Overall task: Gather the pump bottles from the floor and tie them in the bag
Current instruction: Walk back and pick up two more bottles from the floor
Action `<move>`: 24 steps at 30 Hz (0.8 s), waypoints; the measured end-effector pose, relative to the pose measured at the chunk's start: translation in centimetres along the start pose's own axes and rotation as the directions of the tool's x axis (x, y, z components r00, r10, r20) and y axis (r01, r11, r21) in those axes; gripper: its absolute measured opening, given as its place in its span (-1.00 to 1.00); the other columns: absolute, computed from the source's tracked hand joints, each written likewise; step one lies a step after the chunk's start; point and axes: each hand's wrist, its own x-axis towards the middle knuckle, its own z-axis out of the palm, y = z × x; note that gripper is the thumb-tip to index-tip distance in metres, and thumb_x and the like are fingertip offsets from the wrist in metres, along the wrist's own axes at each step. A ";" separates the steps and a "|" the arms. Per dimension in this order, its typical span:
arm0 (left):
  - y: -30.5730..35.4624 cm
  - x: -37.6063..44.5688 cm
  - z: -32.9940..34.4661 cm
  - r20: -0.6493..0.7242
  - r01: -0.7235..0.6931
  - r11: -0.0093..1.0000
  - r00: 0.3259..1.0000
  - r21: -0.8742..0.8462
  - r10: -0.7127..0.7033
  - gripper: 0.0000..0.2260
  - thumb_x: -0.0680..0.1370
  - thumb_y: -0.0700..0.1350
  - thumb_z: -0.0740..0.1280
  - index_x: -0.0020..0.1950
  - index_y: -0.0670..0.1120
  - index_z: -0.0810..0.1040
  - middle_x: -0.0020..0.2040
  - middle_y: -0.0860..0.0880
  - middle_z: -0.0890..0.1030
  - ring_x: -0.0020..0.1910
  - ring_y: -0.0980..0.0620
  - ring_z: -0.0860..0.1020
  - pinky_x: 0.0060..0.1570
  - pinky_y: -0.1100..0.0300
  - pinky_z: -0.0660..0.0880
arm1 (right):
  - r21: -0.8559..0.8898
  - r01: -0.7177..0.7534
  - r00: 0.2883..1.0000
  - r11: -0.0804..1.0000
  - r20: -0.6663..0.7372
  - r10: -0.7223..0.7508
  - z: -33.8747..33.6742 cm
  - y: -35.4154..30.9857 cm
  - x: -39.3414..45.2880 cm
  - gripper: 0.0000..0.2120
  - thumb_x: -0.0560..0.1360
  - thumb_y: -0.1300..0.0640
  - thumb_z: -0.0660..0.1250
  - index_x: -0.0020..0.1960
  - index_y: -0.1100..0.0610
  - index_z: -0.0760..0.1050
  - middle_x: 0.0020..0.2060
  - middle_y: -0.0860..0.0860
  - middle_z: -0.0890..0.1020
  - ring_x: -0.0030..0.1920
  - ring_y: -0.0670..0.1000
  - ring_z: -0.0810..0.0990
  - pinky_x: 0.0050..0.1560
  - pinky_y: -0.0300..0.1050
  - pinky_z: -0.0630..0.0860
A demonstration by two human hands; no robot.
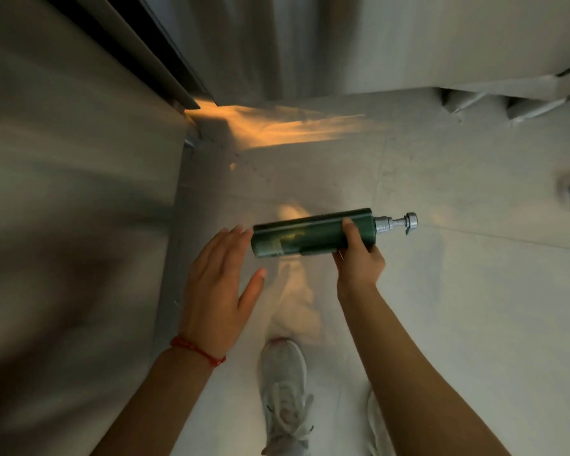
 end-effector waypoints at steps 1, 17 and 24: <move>1.0 -0.3 -0.8 0.001 -0.002 1.000 1.000 0.000 0.002 -0.53 0.49 0.01 0.15 0.29 -0.27 0.39 0.25 -0.28 0.49 0.25 -0.26 0.43 0.27 -0.08 0.26 | -0.066 0.029 0.999 0.997 0.029 -0.027 -1.6 -0.7 -1.2 -0.68 0.39 0.18 0.43 0.10 0.20 0.48 -0.02 0.08 0.61 0.01 0.05 0.61 0.09 -0.03 0.57; 24.0 -3.3 -16.5 0.144 -0.231 0.968 0.959 -0.098 0.244 -0.50 0.52 0.11 0.07 0.32 -0.19 0.38 0.29 -0.20 0.47 0.31 -0.15 0.40 0.32 0.05 0.29 | -0.155 0.331 0.943 0.931 0.084 -0.322 -20.1 -21.6 -25.9 -0.62 0.18 -0.08 0.41 -0.03 -0.01 0.53 -0.12 0.03 0.64 -0.05 0.06 0.63 -0.04 -0.05 0.56; 33.1 -4.5 -19.9 0.125 -0.334 0.942 0.934 -0.029 0.335 -0.52 0.48 0.07 0.13 0.26 -0.20 0.43 0.24 -0.21 0.52 0.26 -0.19 0.45 0.25 0.04 0.35 | -0.212 0.530 0.842 0.821 0.013 -0.540 -28.5 -29.4 -30.6 -0.73 0.37 0.24 0.42 -0.04 -0.08 0.51 -0.15 -0.05 0.65 -0.16 -0.16 0.64 -0.14 -0.22 0.49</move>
